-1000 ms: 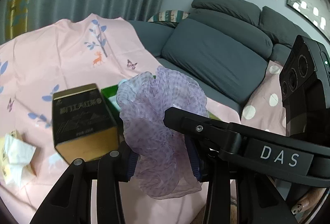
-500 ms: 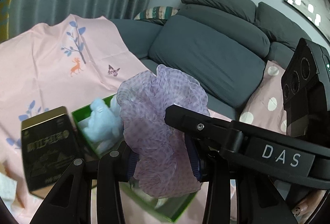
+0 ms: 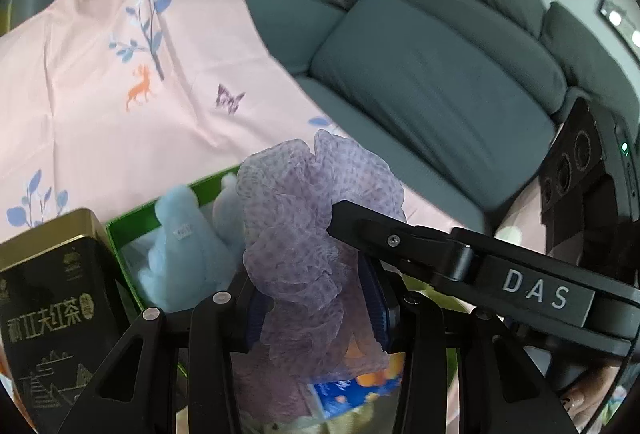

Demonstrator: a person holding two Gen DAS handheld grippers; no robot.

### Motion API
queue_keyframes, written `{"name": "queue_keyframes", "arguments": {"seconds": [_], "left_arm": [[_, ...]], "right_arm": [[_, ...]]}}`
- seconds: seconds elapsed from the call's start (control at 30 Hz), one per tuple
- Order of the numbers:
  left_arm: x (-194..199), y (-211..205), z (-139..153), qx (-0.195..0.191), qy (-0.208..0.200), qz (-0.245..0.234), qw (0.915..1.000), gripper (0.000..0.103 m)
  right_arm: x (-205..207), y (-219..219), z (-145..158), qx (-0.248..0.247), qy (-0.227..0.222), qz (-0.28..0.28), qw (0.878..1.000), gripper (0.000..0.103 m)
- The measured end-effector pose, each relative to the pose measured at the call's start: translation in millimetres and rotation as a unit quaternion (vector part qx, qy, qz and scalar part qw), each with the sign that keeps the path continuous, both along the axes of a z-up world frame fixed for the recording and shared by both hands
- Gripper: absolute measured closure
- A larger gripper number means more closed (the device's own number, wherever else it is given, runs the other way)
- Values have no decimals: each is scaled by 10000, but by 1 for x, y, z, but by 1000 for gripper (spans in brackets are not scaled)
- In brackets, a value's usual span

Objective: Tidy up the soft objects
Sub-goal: 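Lower the bath puff into the box and open the right gripper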

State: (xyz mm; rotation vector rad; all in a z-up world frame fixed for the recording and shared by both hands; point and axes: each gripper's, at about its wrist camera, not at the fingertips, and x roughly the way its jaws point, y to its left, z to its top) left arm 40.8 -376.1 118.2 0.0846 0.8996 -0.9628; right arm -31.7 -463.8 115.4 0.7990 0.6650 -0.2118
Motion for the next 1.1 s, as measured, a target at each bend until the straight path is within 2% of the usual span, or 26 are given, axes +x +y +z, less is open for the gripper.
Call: {"name": "queue_keyframes", "arguments": {"seconds": [0.2,0.47,0.6,0.67,0.8,0.97,1.0,1.1], "left_arm": [[7,-15,-22,279,262,55,9993,60],[3,-28,-32,613,233,96,9978,60],[7,-32,-39,709,421,82,9966,60],[9,-32,-44,753,545,116,9956,56],[13,-31,-50,792,579,234,9949,40],[9,-28,-47,732,556,222,9955,27],[7,-28,-46,742,526,217,9956,19],[0,-26,-42,732,493,160,9960,18]], "right_arm": [[9,-16,-20,34,442,-194,9988,77],[7,-27,-34,212,618,-299,9974,76],[7,-29,-38,208,781,-360,9961,75],[7,-31,-42,231,883,-401,9950,75],[4,-35,-45,298,938,-421,9943,71],[-3,-37,-43,396,839,-480,9945,57],[-5,-37,-42,423,785,-455,9950,52],[-8,-34,-37,424,699,-431,9957,45]]}}
